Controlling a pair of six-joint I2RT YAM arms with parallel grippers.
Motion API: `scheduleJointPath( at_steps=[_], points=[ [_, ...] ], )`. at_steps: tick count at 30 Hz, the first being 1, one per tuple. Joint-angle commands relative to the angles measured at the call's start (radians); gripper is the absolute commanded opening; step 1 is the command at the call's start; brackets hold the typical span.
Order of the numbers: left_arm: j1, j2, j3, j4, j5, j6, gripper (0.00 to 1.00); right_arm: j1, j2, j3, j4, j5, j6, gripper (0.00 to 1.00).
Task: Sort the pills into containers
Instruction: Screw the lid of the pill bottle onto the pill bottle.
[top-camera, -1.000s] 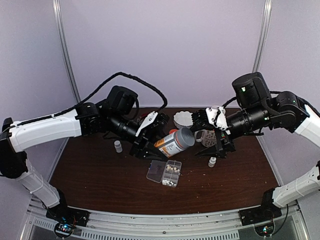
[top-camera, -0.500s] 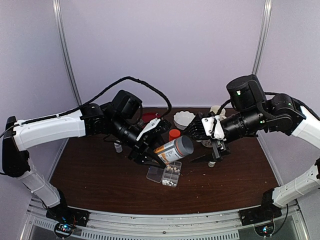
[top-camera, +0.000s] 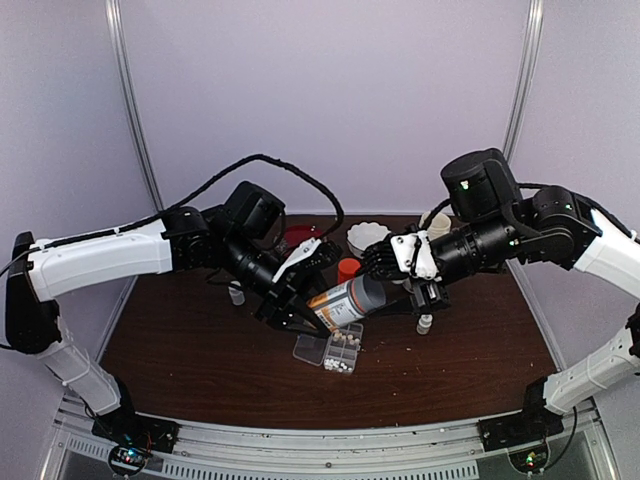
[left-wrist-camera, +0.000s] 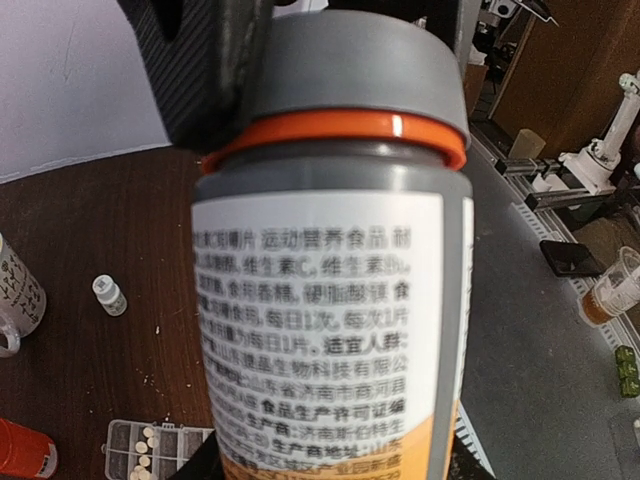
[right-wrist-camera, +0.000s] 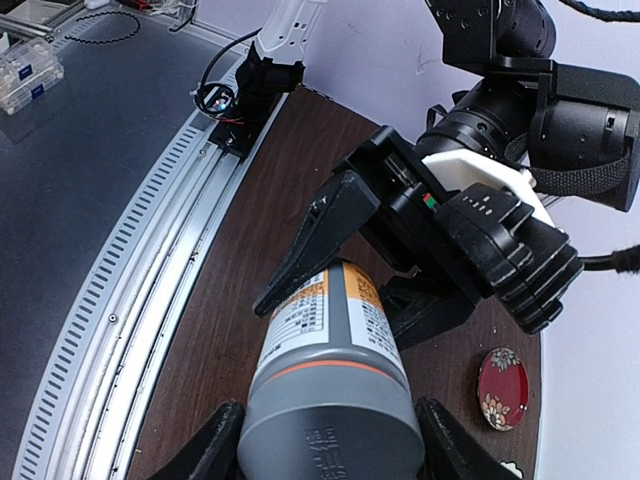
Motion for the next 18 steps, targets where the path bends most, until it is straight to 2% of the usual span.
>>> scheduleJointPath(
  at_steps=[1, 6, 9, 15, 18],
  points=[
    [0.005, 0.011, 0.032, 0.007, 0.023, 0.006, 0.03, 0.007, -0.010, 0.010, 0.052, -0.003, 0.013, 0.52],
    [0.006, 0.010, 0.043, -0.005, -0.010, 0.010, 0.03, 0.007, -0.006, 0.000, 0.071, 0.017, 0.079, 0.42],
    [0.008, -0.003, 0.051, 0.028, -0.086, -0.003, 0.03, 0.006, -0.002, -0.028, 0.107, 0.052, 0.176, 0.39],
    [0.007, -0.025, 0.087, 0.100, -0.190, -0.011, 0.02, 0.004, -0.010, -0.106, 0.234, 0.146, 0.460, 0.31],
    [0.008, -0.034, 0.119, 0.099, -0.299, 0.003, 0.03, 0.002, 0.002, -0.102, 0.256, 0.250, 0.640, 0.25]
  ],
)
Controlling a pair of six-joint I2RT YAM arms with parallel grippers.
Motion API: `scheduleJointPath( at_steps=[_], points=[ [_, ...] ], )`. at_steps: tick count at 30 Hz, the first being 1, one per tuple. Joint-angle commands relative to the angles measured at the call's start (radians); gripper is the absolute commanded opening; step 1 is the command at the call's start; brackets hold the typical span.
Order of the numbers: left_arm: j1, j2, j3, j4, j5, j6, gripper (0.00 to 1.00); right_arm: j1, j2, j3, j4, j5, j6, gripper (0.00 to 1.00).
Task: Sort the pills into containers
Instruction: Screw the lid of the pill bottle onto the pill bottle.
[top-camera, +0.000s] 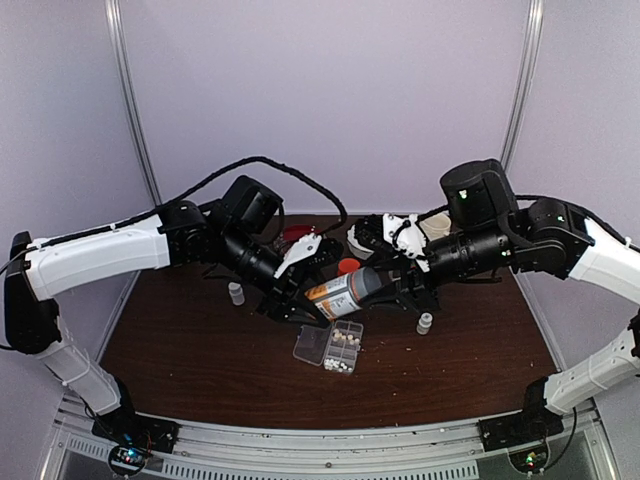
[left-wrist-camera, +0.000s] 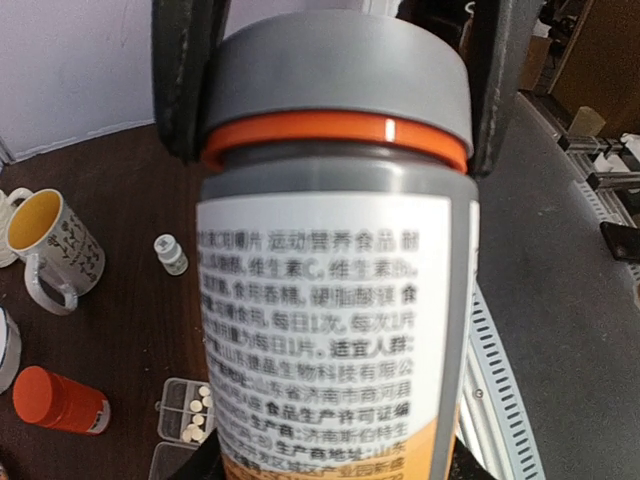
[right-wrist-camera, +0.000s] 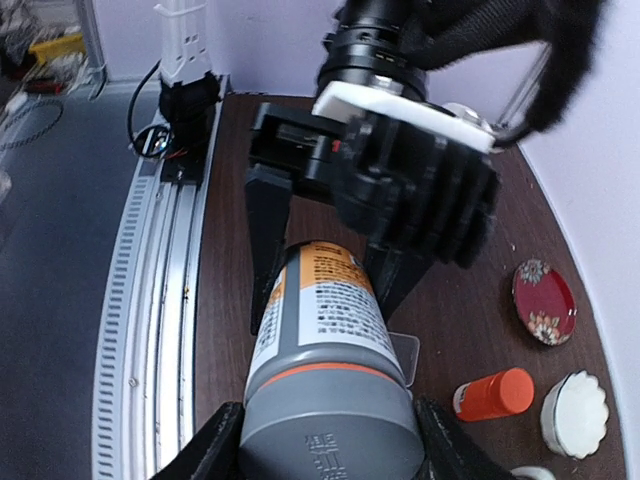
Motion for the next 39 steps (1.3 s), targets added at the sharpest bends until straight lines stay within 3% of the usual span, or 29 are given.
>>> scheduleJointPath(
  at_steps=[1, 5, 12, 16, 20, 24, 32, 33, 34, 35, 37, 39],
  points=[
    [-0.001, -0.041, 0.093, 0.142, -0.187, -0.016, 0.03, 0.005, 0.029, -0.008, 0.147, 0.182, 0.338, 0.22],
    [-0.002, -0.077, 0.083, 0.209, -0.335, 0.033, 0.03, -0.004, 0.040, 0.006, 0.171, 0.219, 0.598, 0.26],
    [-0.009, -0.134, 0.035, 0.376, -0.586, 0.218, 0.03, -0.044, 0.039, 0.010, 0.246, 0.182, 1.066, 0.19],
    [-0.052, -0.144, -0.044, 0.546, -0.747, 0.423, 0.02, -0.079, 0.040, -0.028, 0.333, 0.111, 1.293, 0.16],
    [-0.117, -0.091, -0.076, 0.703, -1.033, 0.672, 0.00, -0.129, 0.004, -0.146, 0.502, 0.047, 1.509, 0.12],
    [-0.150, -0.034, -0.115, 0.851, -1.189, 0.864, 0.00, -0.165, -0.012, -0.212, 0.611, -0.004, 1.663, 0.07],
    [-0.180, 0.062, -0.154, 1.054, -1.366, 1.084, 0.00, -0.167, -0.045, -0.294, 0.847, -0.008, 1.927, 0.11],
    [-0.181, 0.069, -0.158, 1.070, -1.371, 1.092, 0.00, -0.168, -0.051, -0.285, 0.843, 0.002, 1.915, 0.14],
    [-0.182, 0.068, -0.153, 1.053, -1.369, 1.074, 0.00, -0.170, -0.059, -0.271, 0.818, 0.010, 1.889, 0.25],
    [-0.181, 0.063, -0.139, 0.994, -1.360, 1.034, 0.00, -0.173, -0.068, -0.249, 0.774, 0.022, 1.845, 0.43],
    [-0.180, 0.040, -0.114, 0.868, -1.329, 0.922, 0.00, -0.184, -0.093, -0.218, 0.653, 0.062, 1.753, 0.65],
    [-0.179, -0.005, -0.127, 0.800, -1.261, 0.821, 0.00, -0.200, -0.133, -0.226, 0.584, 0.112, 1.687, 0.76]
  ],
)
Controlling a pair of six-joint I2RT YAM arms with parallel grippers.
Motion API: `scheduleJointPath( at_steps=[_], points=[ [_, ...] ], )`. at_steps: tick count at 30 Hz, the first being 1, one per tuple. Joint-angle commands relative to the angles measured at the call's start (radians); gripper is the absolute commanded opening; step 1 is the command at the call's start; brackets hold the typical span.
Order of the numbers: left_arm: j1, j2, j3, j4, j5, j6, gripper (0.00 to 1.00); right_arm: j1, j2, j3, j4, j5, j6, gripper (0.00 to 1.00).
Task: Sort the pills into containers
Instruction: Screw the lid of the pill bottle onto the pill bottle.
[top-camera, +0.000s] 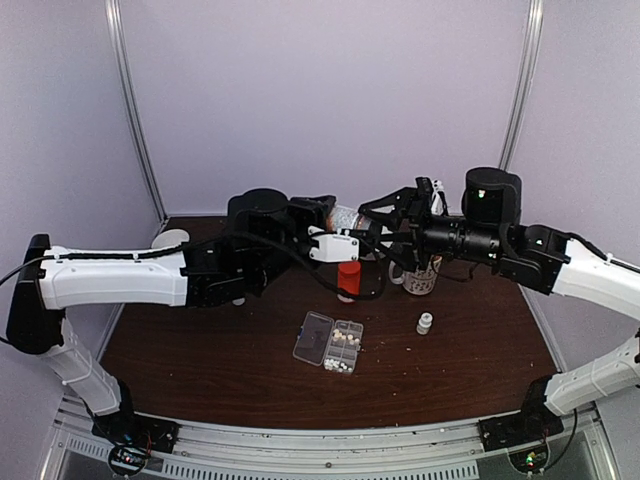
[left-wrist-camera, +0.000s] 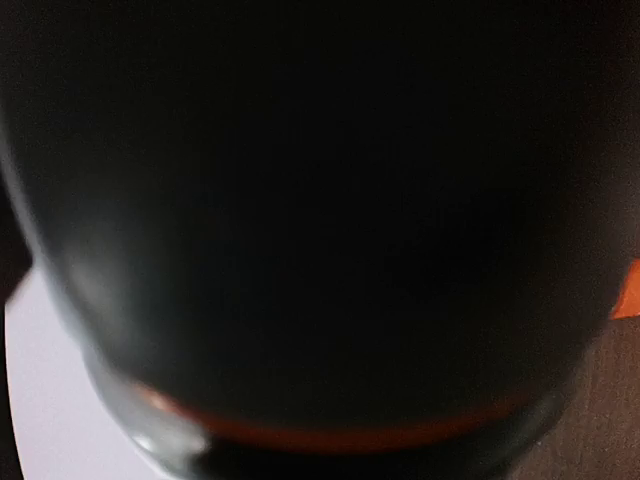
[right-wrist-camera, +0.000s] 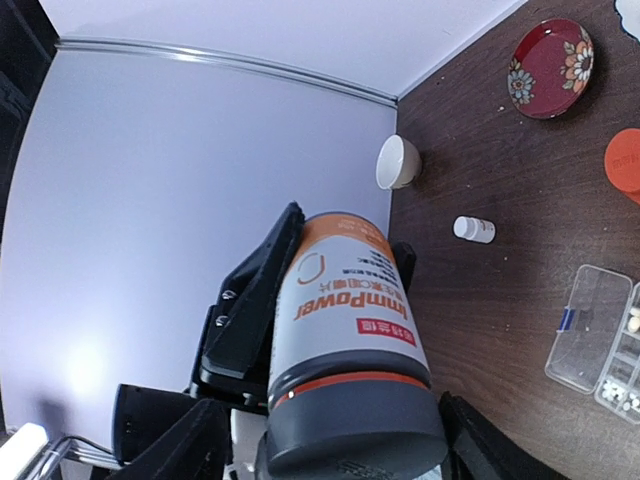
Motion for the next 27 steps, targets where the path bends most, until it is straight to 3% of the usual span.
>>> scheduleJointPath(
  at_steps=[1, 4, 8, 12, 16, 21, 27],
  points=[
    [-0.019, -0.059, 0.003, -0.057, 0.057, -0.145, 0.00, -0.015, -0.113, 0.046, -0.050, 0.057, -0.017, 0.80],
    [-0.011, -0.125, -0.007, -0.184, 0.187, -0.313, 0.00, -0.045, -0.175, 0.024, -0.105, 0.102, -0.117, 0.90],
    [0.013, -0.169, 0.031, -0.408, 0.399, -0.512, 0.00, -0.070, -0.221, 0.057, -0.195, 0.125, -0.363, 0.92],
    [0.075, -0.186, 0.107, -0.626, 0.793, -0.684, 0.00, -0.068, -0.204, 0.174, -0.335, -0.014, -0.849, 0.84],
    [0.127, -0.148, 0.182, -0.763, 1.085, -0.774, 0.00, -0.026, -0.091, 0.380, -0.641, -0.203, -1.242, 0.79],
    [0.145, -0.066, 0.286, -0.914, 1.218, -0.815, 0.00, 0.078, 0.005, 0.481, -0.876, -0.166, -1.541, 0.81],
    [0.145, 0.022, 0.363, -1.029, 1.287, -0.826, 0.02, 0.151, 0.090, 0.559, -0.953, -0.135, -1.646, 0.86]
  ],
)
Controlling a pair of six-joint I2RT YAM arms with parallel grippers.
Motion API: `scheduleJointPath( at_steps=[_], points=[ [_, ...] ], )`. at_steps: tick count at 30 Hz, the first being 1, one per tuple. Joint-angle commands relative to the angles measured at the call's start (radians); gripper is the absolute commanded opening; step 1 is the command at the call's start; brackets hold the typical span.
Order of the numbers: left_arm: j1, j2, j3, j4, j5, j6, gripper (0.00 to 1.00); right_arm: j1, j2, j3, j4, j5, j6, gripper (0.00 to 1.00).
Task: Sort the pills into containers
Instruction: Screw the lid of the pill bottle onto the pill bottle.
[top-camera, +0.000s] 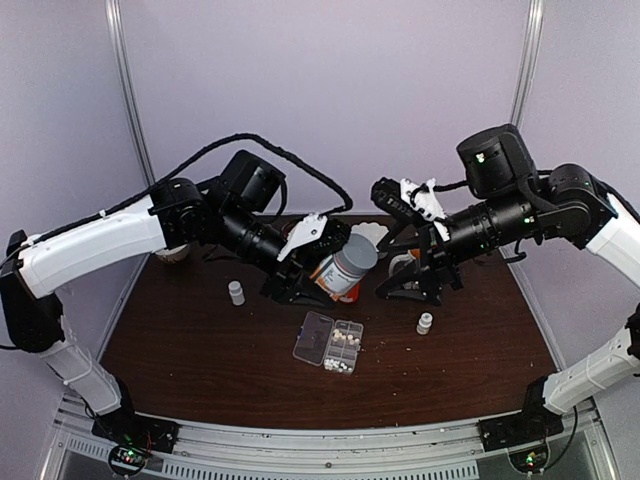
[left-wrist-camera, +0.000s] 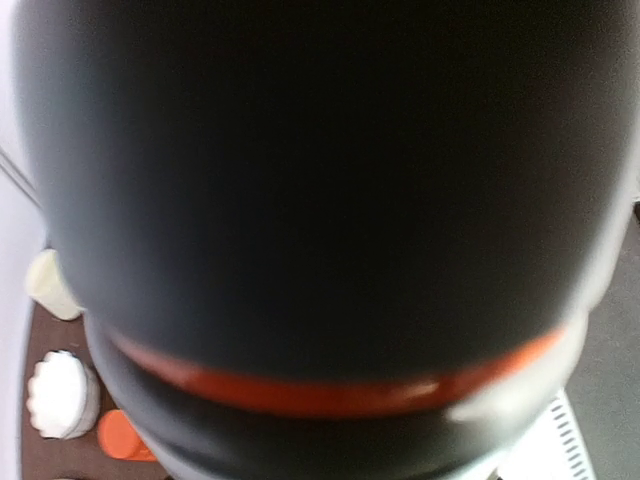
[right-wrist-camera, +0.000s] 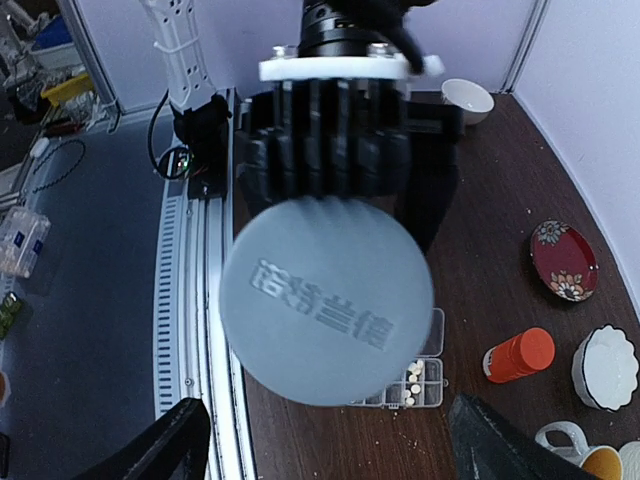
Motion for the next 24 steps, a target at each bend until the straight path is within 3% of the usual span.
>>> scheduleJointPath(
  at_steps=[1, 24],
  points=[
    [0.007, 0.058, 0.063, -0.122, 0.114, -0.041, 0.02, 0.028, 0.038, 0.067, -0.118, 0.005, -0.154, 0.86],
    [0.007, 0.084, 0.081, -0.136, 0.086, -0.045, 0.03, 0.044, 0.110, 0.067, 0.070, 0.015, -0.044, 0.75]
  ],
)
